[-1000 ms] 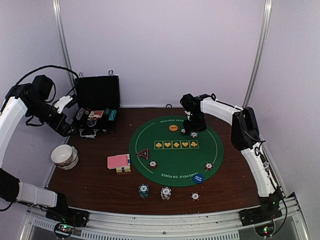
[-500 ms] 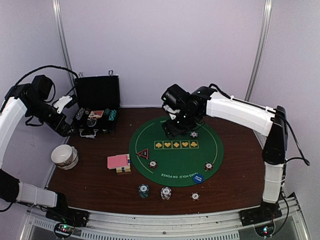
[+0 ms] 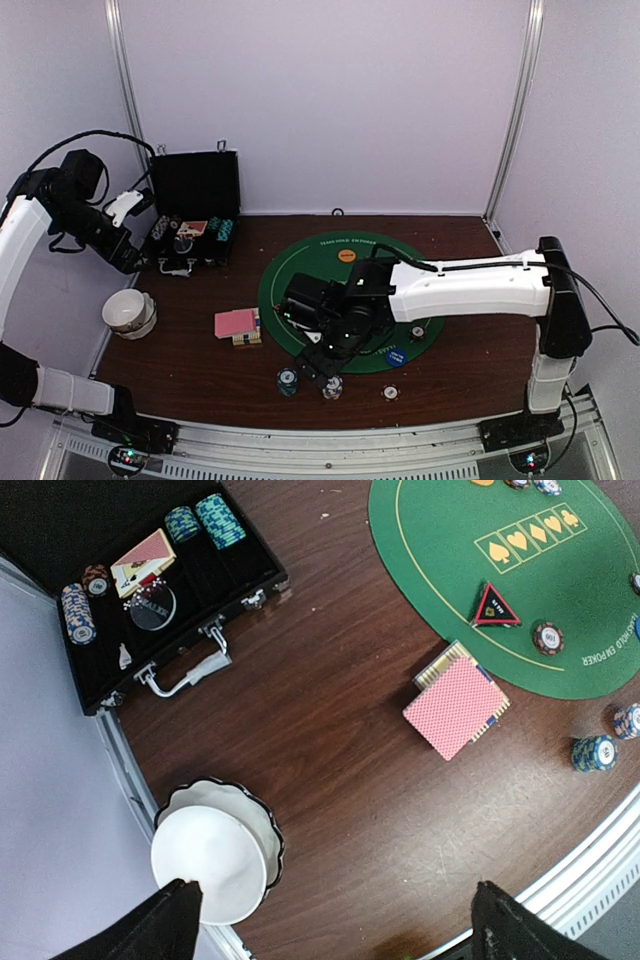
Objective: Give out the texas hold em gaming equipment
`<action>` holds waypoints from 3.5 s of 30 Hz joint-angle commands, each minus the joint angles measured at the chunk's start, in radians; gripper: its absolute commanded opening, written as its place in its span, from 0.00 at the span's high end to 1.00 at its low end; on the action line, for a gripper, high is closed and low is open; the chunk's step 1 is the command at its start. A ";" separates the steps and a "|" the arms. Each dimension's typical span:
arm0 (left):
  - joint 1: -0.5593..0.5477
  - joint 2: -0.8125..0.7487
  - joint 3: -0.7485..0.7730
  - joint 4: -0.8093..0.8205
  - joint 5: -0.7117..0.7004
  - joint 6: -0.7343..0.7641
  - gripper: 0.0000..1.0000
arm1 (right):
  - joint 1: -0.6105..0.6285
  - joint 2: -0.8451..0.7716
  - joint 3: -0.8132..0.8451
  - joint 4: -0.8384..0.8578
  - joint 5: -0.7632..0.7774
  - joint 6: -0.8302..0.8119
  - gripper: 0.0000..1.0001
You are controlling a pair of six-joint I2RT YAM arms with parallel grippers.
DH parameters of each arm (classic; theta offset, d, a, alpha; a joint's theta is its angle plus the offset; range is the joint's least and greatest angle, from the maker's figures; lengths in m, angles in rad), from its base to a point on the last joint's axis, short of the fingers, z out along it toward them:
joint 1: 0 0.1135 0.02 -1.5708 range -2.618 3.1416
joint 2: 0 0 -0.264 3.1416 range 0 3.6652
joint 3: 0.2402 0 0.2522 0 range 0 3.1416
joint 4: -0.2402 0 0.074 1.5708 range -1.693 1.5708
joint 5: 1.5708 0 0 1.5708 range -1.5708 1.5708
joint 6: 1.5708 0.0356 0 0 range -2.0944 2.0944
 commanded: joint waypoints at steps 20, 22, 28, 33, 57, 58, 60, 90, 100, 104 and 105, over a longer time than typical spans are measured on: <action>-0.001 -0.025 -0.006 0.014 0.004 0.011 0.03 | -0.012 0.129 -0.090 0.099 -0.081 0.035 0.18; 0.000 -0.024 -0.006 0.014 0.005 0.011 0.03 | -0.018 0.132 -0.092 0.102 -0.083 0.034 0.22; -0.001 -0.021 -0.006 0.014 0.004 0.011 0.02 | -0.027 0.138 -0.093 0.107 -0.096 0.030 0.31; -0.001 -0.020 -0.004 0.015 0.006 0.012 0.02 | -0.028 0.141 -0.093 0.107 -0.107 0.030 0.38; -0.001 -0.023 -0.004 0.014 0.004 0.011 0.02 | -0.030 0.122 -0.066 0.065 -0.109 0.020 0.64; -0.001 -0.023 -0.004 0.015 0.004 0.011 0.02 | -0.029 0.117 -0.059 0.058 -0.108 0.018 0.64; 0.000 -0.022 -0.004 0.015 0.004 0.011 0.02 | -0.028 0.110 -0.042 0.038 -0.098 0.013 0.65; -0.001 -0.025 -0.009 0.025 -0.002 0.017 0.02 | -0.305 0.367 0.483 -0.117 0.021 -0.038 0.71; -0.001 -0.018 -0.017 0.041 0.008 0.016 0.02 | -0.339 0.557 0.676 -0.111 0.003 0.012 0.71; 0.000 -0.017 -0.022 0.041 0.009 0.016 0.02 | -0.344 0.606 0.722 -0.098 -0.019 0.037 0.71; -0.001 -0.017 -0.022 0.042 0.010 0.016 0.02 | -0.344 0.617 0.731 -0.096 -0.020 0.043 0.71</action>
